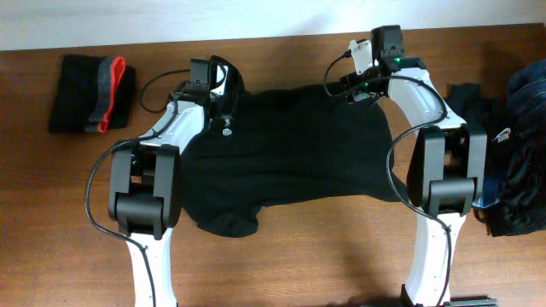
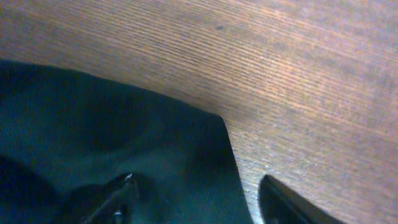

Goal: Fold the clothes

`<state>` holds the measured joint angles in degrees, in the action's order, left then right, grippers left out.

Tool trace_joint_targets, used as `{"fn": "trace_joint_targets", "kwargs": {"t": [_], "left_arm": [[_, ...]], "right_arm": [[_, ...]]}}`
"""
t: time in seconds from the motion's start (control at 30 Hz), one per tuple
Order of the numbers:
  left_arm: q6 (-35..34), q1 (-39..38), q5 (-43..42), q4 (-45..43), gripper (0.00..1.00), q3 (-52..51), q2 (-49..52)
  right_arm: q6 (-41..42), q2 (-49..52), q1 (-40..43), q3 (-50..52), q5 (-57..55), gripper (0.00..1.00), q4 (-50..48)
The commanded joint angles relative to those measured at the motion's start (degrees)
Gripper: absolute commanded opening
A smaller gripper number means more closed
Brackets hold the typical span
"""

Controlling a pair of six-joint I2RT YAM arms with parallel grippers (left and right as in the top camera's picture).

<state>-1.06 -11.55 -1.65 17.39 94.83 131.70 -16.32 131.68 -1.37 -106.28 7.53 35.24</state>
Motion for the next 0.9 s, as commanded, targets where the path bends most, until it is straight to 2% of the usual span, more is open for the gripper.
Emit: {"fn": "trace_joint_targets", "kwargs": {"t": [0.0, 0.33, 0.4, 0.47, 0.53, 0.87], "left_arm": [[0.68, 0.11, 0.44, -0.24, 0.66, -0.07, 0.74], [0.68, 0.11, 0.42, -0.24, 0.66, -0.07, 1.70], [0.68, 0.11, 0.44, -0.39, 0.66, -0.07, 1.70], [0.68, 0.11, 0.44, -0.33, 0.66, -0.07, 1.70], [0.68, 0.11, 0.61, -0.22, 0.66, -0.07, 1.70], [0.68, 1.14, 0.61, 0.00, 0.65, -0.07, 1.70]], "right_arm": [[0.76, 2.45, -0.13, 0.33, -0.50, 0.64, -0.15], [0.94, 5.11, 0.00, 0.31, -0.74, 0.63, -0.46], [0.96, 5.11, 0.26, 0.31, -1.27, 0.45, -0.70], [0.98, 5.09, 0.59, 0.31, -3.21, 0.19, -1.29], [0.94, 5.01, 0.98, -0.04, -4.44, 0.05, -1.75], [0.83, 4.98, 3.19, -3.43, -11.58, 0.04, -4.26]]}}
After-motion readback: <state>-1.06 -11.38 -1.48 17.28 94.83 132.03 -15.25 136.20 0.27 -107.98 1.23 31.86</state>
